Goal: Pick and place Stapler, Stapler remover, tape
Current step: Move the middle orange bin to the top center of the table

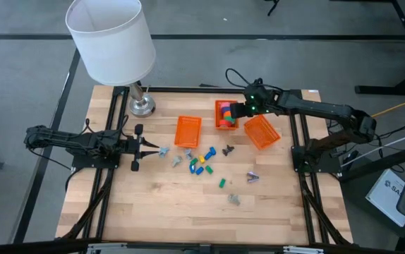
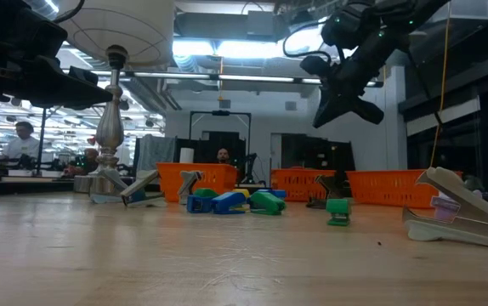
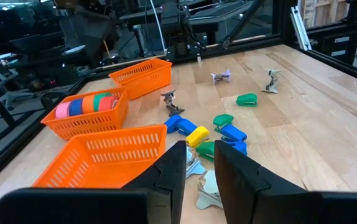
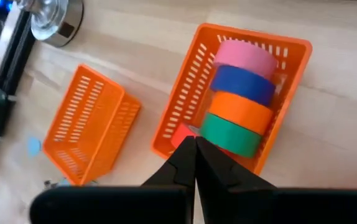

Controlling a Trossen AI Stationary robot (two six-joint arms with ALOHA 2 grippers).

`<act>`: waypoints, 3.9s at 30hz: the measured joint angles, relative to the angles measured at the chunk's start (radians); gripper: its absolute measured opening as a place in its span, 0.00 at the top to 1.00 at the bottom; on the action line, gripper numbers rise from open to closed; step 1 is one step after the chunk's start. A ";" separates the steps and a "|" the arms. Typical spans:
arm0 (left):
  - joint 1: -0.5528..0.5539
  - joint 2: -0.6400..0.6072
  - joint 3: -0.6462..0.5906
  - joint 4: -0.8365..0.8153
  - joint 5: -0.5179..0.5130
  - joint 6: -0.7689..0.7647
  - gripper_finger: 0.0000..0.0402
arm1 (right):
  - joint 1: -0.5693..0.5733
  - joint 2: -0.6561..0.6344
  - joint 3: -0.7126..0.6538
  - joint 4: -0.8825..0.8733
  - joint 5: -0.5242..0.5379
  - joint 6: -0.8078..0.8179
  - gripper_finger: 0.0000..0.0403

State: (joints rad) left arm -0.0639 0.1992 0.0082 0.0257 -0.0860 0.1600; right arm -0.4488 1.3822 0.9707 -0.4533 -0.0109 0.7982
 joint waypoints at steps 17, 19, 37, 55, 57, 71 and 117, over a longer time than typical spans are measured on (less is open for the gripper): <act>0.000 0.000 0.000 0.000 0.000 0.000 0.81 | 0.008 0.000 0.000 -0.016 -0.015 0.031 0.98; 0.000 0.000 0.000 0.000 0.000 0.000 0.80 | 0.008 0.002 0.001 -0.030 0.005 0.037 0.98; 0.000 0.000 0.000 0.000 0.000 0.000 0.81 | -0.098 0.098 0.002 -0.058 -0.102 0.088 0.86; 0.000 0.000 0.000 0.000 0.000 0.000 0.80 | -0.142 0.098 0.002 -0.060 -0.094 0.217 0.86; 0.000 0.000 0.000 0.000 0.000 0.000 0.80 | -0.146 0.109 0.002 -0.064 -0.088 0.224 0.85; 0.000 0.000 0.000 0.000 0.000 0.000 0.81 | -0.176 0.290 0.108 -0.090 -0.127 0.168 0.44; 0.000 0.000 0.000 0.000 0.000 0.000 0.81 | -0.179 0.363 0.142 -0.053 -0.090 0.088 0.98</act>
State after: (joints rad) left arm -0.0636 0.1993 0.0082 0.0257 -0.0860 0.1600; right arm -0.6281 1.7454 1.1122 -0.5062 -0.1010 0.8864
